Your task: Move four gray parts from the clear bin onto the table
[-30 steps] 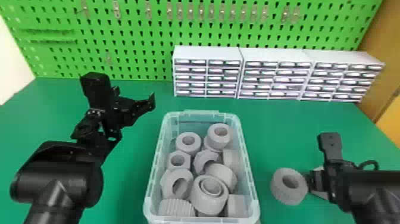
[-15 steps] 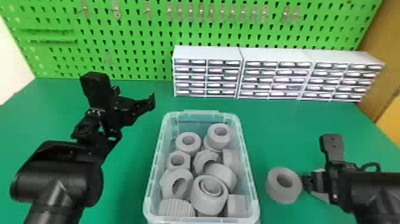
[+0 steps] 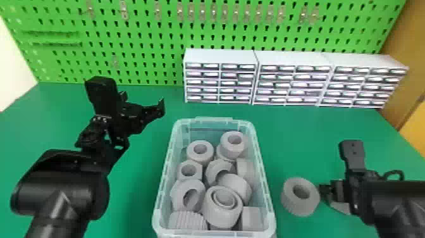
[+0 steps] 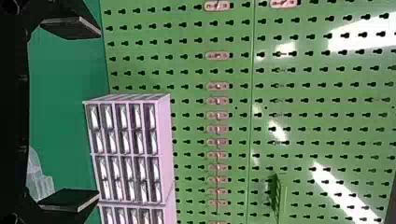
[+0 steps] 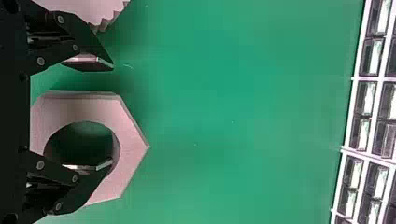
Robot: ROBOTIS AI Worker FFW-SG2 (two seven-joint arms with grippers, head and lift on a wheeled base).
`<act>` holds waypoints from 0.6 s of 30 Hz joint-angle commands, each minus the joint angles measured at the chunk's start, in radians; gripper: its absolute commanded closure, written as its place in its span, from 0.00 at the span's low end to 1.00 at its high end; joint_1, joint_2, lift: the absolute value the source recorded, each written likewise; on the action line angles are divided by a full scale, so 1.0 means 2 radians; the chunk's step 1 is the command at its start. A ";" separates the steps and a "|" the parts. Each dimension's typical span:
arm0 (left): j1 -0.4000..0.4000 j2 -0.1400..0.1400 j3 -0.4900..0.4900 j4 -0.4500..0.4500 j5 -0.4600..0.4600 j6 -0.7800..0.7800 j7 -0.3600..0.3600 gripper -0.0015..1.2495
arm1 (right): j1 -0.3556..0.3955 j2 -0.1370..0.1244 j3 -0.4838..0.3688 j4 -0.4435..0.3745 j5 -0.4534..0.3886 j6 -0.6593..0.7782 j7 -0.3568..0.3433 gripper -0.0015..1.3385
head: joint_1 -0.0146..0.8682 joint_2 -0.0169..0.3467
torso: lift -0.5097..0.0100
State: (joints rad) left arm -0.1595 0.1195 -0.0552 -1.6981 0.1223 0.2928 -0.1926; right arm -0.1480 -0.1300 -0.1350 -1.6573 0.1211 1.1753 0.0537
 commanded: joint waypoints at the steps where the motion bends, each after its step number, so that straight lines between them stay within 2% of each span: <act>1: 0.000 0.000 0.000 0.000 -0.001 0.000 0.000 0.07 | 0.000 0.000 0.000 -0.005 0.000 0.000 0.000 0.40 | 0.79 0.12 | 0.89; 11: 0.000 0.000 0.000 0.000 0.001 0.001 -0.001 0.07 | -0.013 0.002 0.029 -0.071 0.019 0.010 0.000 0.40 | 0.79 0.12 | 0.89; 18: 0.000 0.000 0.001 0.000 -0.001 0.001 -0.001 0.07 | -0.038 -0.009 0.071 -0.106 0.011 0.027 0.000 0.40 | 0.79 0.12 | 0.89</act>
State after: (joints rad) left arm -0.1595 0.1195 -0.0542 -1.6981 0.1215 0.2945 -0.1948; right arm -0.1952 -0.1321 -0.0447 -1.8322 0.1578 1.2153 0.0537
